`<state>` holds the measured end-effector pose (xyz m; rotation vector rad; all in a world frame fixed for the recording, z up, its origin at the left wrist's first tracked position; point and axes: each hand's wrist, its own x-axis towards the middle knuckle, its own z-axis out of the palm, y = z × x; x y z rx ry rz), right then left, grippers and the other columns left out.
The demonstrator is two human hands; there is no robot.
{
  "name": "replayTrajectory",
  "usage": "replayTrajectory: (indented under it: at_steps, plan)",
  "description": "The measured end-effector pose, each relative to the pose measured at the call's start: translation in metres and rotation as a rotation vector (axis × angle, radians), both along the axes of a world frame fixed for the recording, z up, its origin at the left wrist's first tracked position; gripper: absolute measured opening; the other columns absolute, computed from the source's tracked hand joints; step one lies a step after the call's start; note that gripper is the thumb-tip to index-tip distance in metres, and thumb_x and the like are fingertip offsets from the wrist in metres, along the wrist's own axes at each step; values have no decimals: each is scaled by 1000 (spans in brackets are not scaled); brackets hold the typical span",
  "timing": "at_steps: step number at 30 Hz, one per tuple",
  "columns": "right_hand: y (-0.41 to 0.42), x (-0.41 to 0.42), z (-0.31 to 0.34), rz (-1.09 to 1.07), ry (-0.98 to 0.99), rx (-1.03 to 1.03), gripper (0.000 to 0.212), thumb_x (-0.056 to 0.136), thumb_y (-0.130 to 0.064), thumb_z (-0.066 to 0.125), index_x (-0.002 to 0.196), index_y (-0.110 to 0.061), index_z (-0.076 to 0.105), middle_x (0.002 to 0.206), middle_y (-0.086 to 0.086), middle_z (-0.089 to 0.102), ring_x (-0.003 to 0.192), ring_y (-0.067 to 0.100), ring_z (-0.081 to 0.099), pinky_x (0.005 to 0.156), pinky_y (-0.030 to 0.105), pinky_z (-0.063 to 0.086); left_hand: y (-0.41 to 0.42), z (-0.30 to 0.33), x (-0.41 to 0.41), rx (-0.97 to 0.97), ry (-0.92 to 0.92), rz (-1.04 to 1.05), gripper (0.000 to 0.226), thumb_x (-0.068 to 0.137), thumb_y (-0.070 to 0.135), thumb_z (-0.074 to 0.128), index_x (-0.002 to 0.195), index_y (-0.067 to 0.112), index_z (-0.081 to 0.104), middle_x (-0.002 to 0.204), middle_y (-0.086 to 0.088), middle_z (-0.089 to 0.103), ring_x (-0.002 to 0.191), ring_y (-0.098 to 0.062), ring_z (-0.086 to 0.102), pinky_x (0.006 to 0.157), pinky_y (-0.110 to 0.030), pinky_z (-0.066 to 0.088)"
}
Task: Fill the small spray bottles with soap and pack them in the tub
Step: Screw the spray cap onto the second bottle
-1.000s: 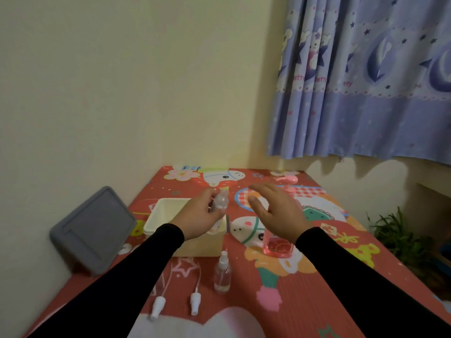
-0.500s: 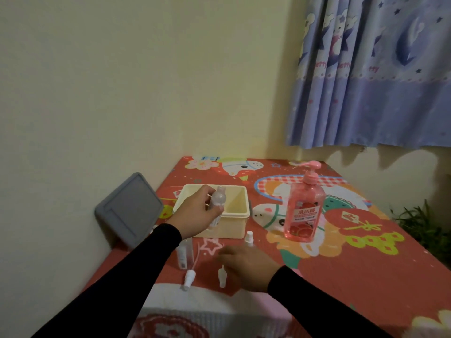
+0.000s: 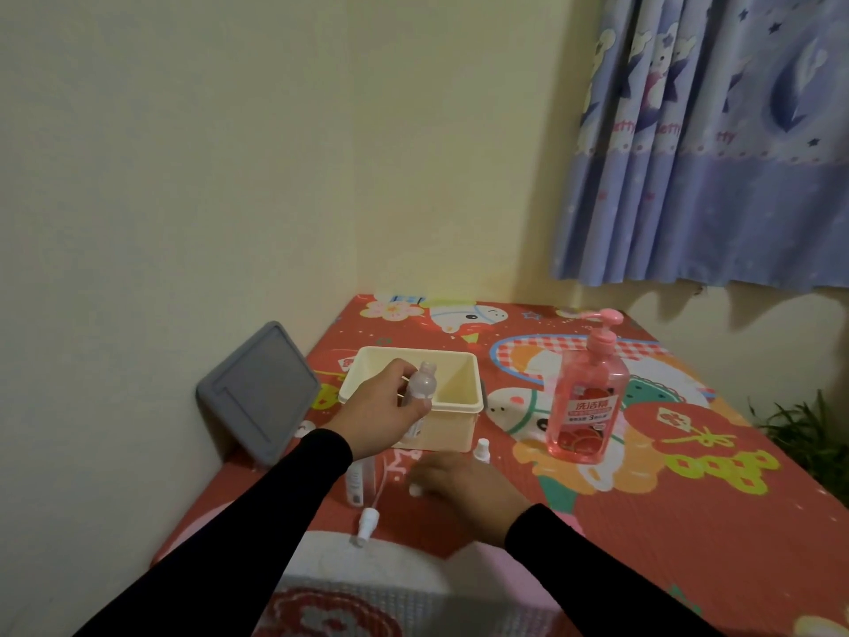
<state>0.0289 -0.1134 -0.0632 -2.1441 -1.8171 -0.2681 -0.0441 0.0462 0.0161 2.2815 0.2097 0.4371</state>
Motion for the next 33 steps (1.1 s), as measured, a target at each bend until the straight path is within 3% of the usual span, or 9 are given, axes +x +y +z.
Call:
replayTrajectory:
  at_steps: [3, 7, 12, 14, 17, 25, 33]
  plan:
    - [-4, 4, 17, -148, 145, 205, 29, 96, -26, 54, 123, -22, 62, 123, -6, 65, 111, 12, 59, 92, 24, 45, 1, -1, 2, -6, -1, 0, 24, 92, 30, 59, 112, 22, 49, 107, 2, 62, 95, -15, 61, 83, -35, 51]
    - [-10, 13, 49, -318, 390, 404, 31, 96, -40, 53, 122, -27, 62, 113, -23, 59, 97, -1, 56, 81, 9, 43, 3, -1, 4, -18, -6, 4, 24, 93, 32, 59, 112, 22, 49, 105, 3, 62, 94, -15, 61, 83, -37, 52]
    - [-19, 28, 80, -322, 663, 696, 12, 94, -29, 58, 100, -22, 66, 95, -11, 69, 88, -4, 63, 78, 13, 50, 3, -4, 8, -21, 10, -2, 24, 92, 31, 60, 111, 24, 49, 105, 3, 62, 91, -15, 61, 82, -37, 52]
    - [-20, 34, 89, -315, 760, 832, 12, 94, -27, 59, 97, -19, 67, 92, -5, 71, 85, 0, 65, 75, 14, 51, 3, -7, 9, -24, 15, -8, 24, 91, 31, 62, 110, 25, 49, 105, 3, 62, 90, -14, 61, 81, -36, 51]
    - [-19, 41, 96, -303, 882, 961, 18, 94, -30, 59, 101, -17, 68, 95, -2, 72, 91, 11, 66, 83, 27, 54, 1, -10, 10, -25, 24, -19, 26, 89, 33, 63, 111, 26, 50, 103, 3, 64, 90, -14, 62, 78, -33, 52]
    - [-20, 42, 101, -290, 905, 1088, 22, 94, -31, 57, 99, -12, 67, 83, -7, 66, 78, 3, 60, 76, 22, 53, -1, -14, 10, -18, 66, -48, 27, 89, 31, 63, 113, 28, 50, 104, 3, 65, 92, -15, 63, 80, -32, 52]
    - [-17, 35, 93, -275, 902, 950, 16, 95, -28, 57, 94, -16, 67, 87, 1, 68, 81, 7, 62, 77, 28, 51, -5, -12, 11, -16, 57, -56, 26, 89, 31, 64, 112, 29, 51, 101, 6, 65, 91, -13, 62, 80, -32, 51]
